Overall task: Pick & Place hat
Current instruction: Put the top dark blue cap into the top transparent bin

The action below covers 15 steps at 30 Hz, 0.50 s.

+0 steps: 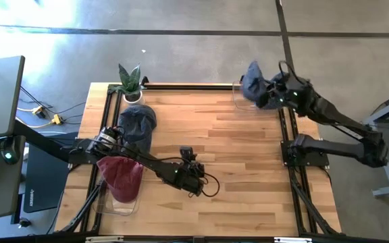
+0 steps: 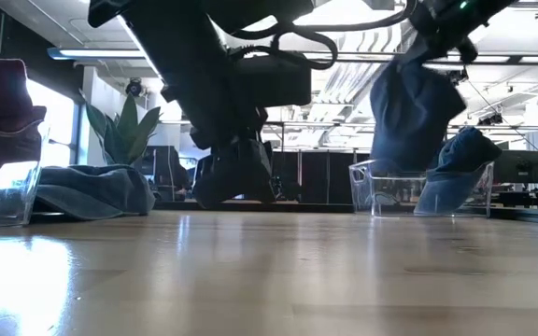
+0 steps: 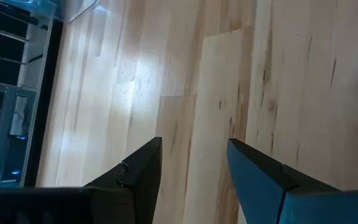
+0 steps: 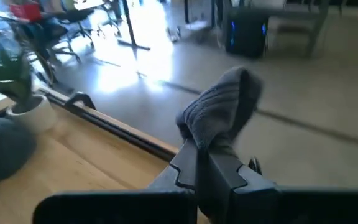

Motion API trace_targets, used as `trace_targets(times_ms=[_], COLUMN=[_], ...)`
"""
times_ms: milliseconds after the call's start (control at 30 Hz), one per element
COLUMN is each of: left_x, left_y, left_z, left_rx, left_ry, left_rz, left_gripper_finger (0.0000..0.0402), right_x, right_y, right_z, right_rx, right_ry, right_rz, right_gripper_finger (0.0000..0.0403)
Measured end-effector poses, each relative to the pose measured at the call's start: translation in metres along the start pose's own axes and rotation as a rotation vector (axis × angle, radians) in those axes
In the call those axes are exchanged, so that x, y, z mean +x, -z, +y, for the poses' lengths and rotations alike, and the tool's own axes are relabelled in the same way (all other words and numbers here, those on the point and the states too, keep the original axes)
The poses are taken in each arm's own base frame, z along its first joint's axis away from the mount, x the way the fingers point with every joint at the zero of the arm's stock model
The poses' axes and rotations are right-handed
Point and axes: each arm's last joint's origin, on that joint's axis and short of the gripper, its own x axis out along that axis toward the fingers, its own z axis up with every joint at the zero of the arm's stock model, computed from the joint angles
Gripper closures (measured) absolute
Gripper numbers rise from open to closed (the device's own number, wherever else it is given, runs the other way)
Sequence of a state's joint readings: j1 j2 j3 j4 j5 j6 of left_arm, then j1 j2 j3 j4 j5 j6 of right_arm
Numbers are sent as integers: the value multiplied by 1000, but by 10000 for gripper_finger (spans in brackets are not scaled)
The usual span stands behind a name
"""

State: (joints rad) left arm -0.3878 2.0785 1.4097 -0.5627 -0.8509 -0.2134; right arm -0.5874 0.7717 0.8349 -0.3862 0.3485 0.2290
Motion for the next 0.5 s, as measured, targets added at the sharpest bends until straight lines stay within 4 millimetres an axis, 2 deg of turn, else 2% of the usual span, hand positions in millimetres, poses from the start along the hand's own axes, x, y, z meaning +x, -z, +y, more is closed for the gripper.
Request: trace_targets(times_ms=[267, 400, 500], left_x=[0, 0, 0], left_y=[0, 0, 0], left_z=[-1, -1, -2], left_rx=[-3, -3, -3], left_ry=[17, 36, 59], left_rz=[1, 5, 10], left_gripper_finger=[227, 227, 227], right_x=[45, 49, 44], right_y=[11, 13, 6], right_z=[-13, -23, -30], right_rx=[118, 173, 186], right_ry=[-14, 62, 176], right_rz=[172, 238, 311], right_gripper_finger=[392, 399, 398])
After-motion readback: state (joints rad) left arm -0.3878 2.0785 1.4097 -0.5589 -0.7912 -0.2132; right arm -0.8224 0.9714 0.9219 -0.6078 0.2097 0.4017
